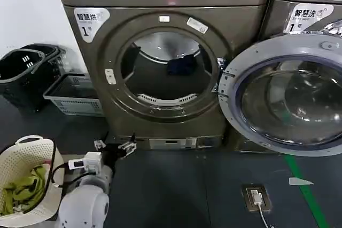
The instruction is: Grasp the clothes from the dryer.
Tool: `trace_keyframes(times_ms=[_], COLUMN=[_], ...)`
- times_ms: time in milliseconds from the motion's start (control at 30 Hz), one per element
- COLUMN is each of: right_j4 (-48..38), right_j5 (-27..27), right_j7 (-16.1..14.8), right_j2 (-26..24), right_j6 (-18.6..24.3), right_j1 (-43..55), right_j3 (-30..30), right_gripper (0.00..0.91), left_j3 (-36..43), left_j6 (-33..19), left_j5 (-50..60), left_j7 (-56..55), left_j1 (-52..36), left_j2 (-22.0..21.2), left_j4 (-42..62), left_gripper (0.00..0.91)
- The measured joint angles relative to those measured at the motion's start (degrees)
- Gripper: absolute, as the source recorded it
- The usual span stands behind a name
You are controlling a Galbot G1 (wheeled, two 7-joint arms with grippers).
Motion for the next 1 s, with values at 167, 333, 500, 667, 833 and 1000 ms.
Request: trace_keyframes(times_ms=[167, 333, 500, 667, 833, 1000], right_j4=[0.2, 0.1, 0.0, -0.2, -0.2, -0.4], right_j5=[0.0, 0.0, 0.0, 0.0, 0.1, 0.8], right_j7=[0.0, 0.0, 0.0, -0.1, 0.4, 1.0], right_j2=[0.0, 0.0, -0.1, -0.1, 0.0, 0.1], right_j6=[-0.1, -0.1, -0.1, 0.0, 0.1, 0.1], right_j1=[0.1, 0.1, 0.2, 0.2, 0.3, 0.2], right_j3=[0.0, 0.0, 0.0, 0.1, 0.2, 0.9], right_gripper=[0.907, 0.907, 0.907, 0.907, 0.907, 0.907], left_j3=[-0.1, -0.6, -0.9, -0.8, -0.5, -0.2], left_j6=[0.0, 0.0, 0.0, 0.0, 0.0, 0.0], left_j5=[0.0, 0.0, -0.1, 0.0, 0.0, 0.1], left_j7=[0.2, 0.5, 0.7, 0.7, 0.7, 0.8], left_j1=[-0.1, 0.0, -0.2, -0.3, -0.3, -0.4], left_j2=[0.1, 0.2, 0.2, 0.1, 0.1, 0.2], left_j4=[0.0, 0.1, 0.2, 0.4, 0.6, 0.6], left_gripper=[0.907, 0.907, 0.907, 0.907, 0.907, 0.907])
